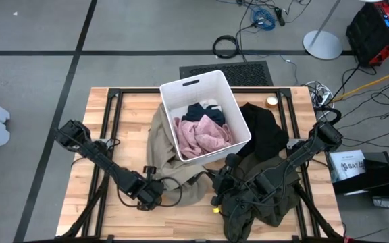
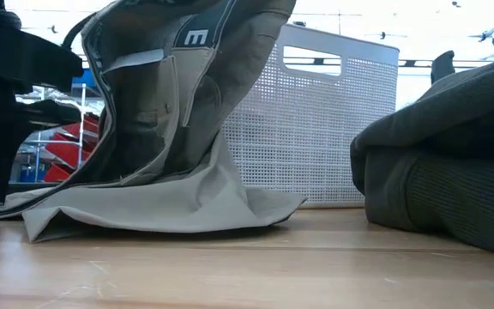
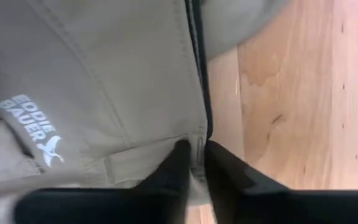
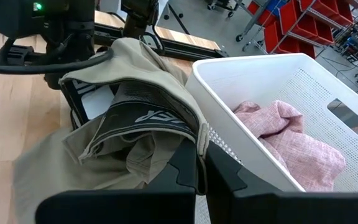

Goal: Sort clothes
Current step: Put the brown shorts into the white laundry bin

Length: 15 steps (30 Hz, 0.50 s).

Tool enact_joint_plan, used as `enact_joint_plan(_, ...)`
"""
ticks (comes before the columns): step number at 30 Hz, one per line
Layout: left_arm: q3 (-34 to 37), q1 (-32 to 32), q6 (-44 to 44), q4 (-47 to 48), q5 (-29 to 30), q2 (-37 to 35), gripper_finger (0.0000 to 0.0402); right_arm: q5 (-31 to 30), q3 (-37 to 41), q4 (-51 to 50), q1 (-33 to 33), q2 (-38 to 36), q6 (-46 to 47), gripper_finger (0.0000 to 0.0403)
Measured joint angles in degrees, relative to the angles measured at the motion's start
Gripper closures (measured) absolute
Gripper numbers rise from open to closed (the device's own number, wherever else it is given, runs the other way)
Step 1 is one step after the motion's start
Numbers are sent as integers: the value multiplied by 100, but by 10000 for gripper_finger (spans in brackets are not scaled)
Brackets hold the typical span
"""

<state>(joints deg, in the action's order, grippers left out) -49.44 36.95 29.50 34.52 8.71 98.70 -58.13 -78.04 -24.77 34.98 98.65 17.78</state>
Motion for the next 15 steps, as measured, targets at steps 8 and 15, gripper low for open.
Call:
enact_joint_plan(8,-140,120,160,311,329,-196,391,-11,1,-3,13,-23,-26,402)
enact_joint_plan(15,-786,649,216,974,1125,-1306,393,-293,-294,98,262,-375,-475,402)
